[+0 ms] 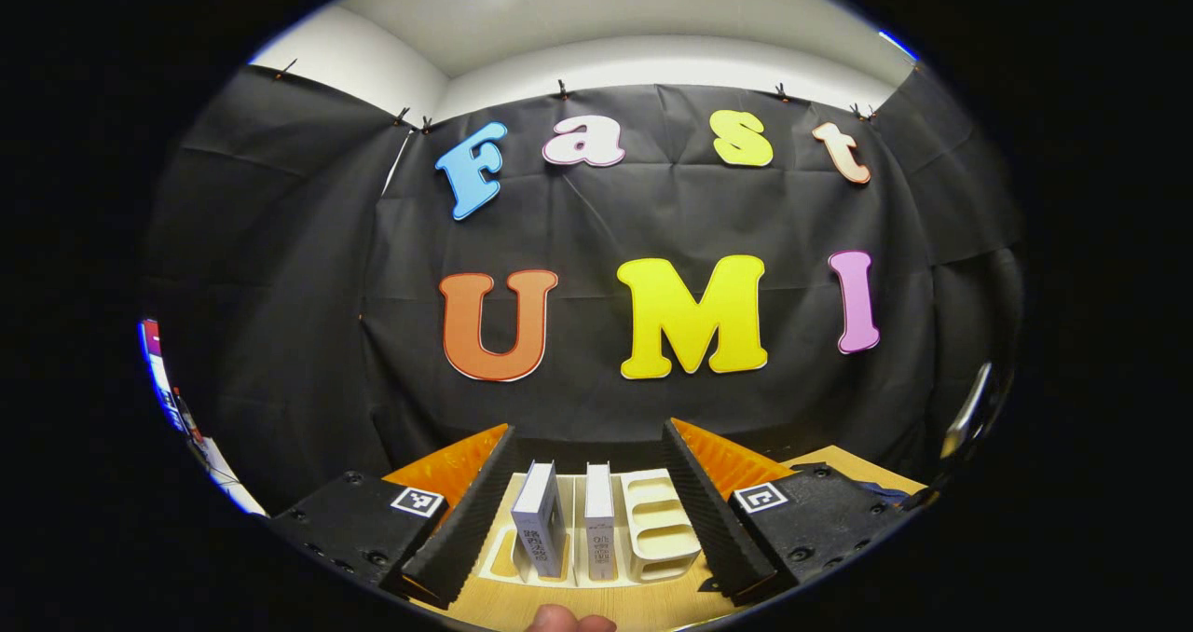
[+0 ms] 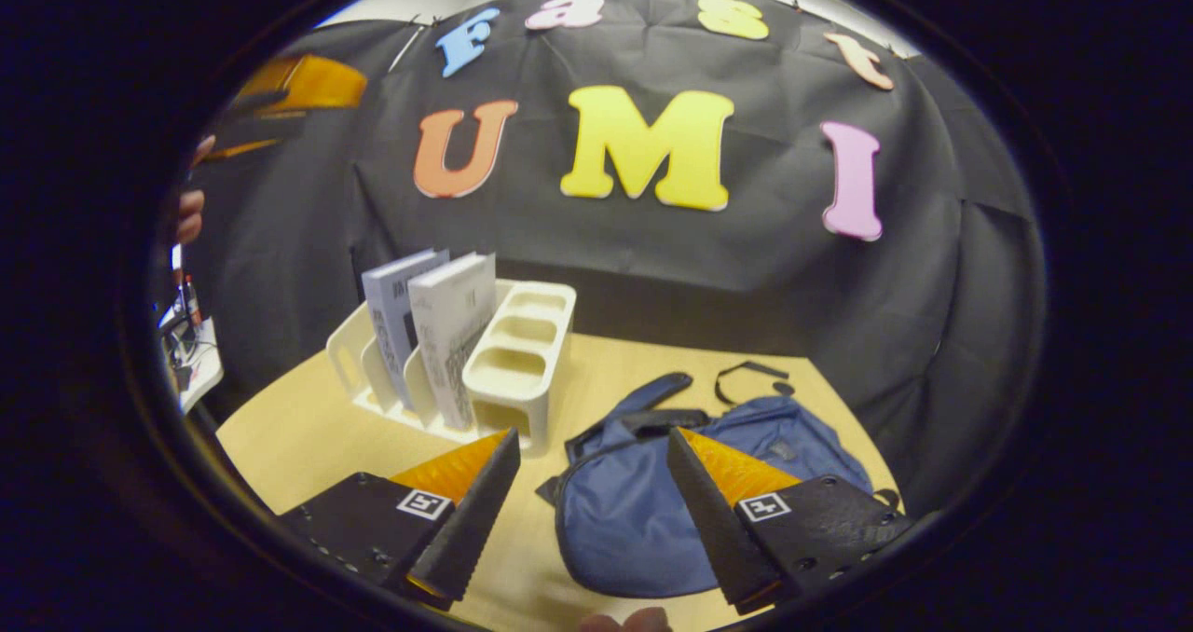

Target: Open the schoolbag, grab two books from the bookshelf and put them into the schoolbag.

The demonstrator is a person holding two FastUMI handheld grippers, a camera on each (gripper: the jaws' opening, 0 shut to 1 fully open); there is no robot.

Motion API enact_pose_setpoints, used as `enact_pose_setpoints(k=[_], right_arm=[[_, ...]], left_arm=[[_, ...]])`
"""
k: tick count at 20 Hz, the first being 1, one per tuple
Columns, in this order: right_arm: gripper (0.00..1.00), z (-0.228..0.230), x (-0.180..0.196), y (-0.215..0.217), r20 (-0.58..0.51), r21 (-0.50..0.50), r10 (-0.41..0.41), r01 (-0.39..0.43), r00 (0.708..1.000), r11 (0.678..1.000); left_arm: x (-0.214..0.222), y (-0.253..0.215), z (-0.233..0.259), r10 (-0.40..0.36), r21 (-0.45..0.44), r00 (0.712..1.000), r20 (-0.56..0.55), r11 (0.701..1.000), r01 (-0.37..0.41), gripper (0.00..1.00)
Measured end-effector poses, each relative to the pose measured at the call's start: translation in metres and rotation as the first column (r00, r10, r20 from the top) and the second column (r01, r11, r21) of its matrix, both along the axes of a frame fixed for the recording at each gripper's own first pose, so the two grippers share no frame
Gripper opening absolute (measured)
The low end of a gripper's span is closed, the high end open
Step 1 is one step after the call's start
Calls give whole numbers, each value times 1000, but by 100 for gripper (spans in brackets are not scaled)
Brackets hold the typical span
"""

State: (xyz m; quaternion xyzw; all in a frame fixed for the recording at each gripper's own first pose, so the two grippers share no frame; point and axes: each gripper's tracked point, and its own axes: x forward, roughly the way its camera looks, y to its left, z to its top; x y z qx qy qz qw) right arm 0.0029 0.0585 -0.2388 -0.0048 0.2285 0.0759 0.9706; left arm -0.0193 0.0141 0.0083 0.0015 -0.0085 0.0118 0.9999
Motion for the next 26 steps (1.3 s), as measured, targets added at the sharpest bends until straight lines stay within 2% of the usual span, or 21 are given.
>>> enact_pose_setpoints(k=[3, 9, 13, 16, 17, 18, 19, 20, 21, 22, 25, 26], right_arm=[[96, -54, 2, 4, -96, -30, 5, -7, 995, 1000], [96, -126, 5, 9, -199, -105, -16, -5, 980, 994], [96, -154, 7, 5, -247, -125, -40, 9, 968, 992], [98, -155, 13, -2, -245, -134, -59, 27, 968, 991], [86, -154, 15, -3, -247, -124, -60, 30, 967, 992], [83, -154, 15, -2, -261, -118, -56, 26, 964, 993], [74, -154, 14, -2, -272, -111, -54, 24, 961, 994], [74, -152, 14, -2, -279, -102, -51, 23, 959, 995], [54, -149, 14, 1, -286, -86, -42, 18, 957, 996], [52, -149, 14, 4, -293, -75, -32, 10, 956, 997], [6, -142, 10, 9, -311, -69, -11, -11, 950, 998], [5, -142, 10, 8, -319, -75, 1, -26, 948, 997]], left_arm=[[-4, 6, -4, 9, 1, 1000, -13, 1000, -9, 96], [-12, 20, -4, 39, 25, 999, -28, 999, -38, 97], [-12, 26, -5, 57, 30, 998, -38, 998, -56, 96], [-13, 30, -5, 62, 30, 997, -43, 998, -61, 97], [-13, 30, -5, 63, 30, 997, -43, 998, -62, 97], [-12, 31, -6, 64, 29, 997, -43, 998, -63, 97], [-11, 32, -6, 65, 27, 997, -43, 998, -64, 97], [-10, 31, -6, 66, 24, 997, -44, 998, -65, 97], [-9, 31, -6, 64, 22, 997, -46, 998, -63, 97], [-9, 29, -7, 63, 21, 997, -47, 998, -62, 97], [-7, 30, -6, 61, 17, 997, -45, 998, -60, 97], [-7, 30, -7, 62, 15, 997, -47, 998, -61, 97]])
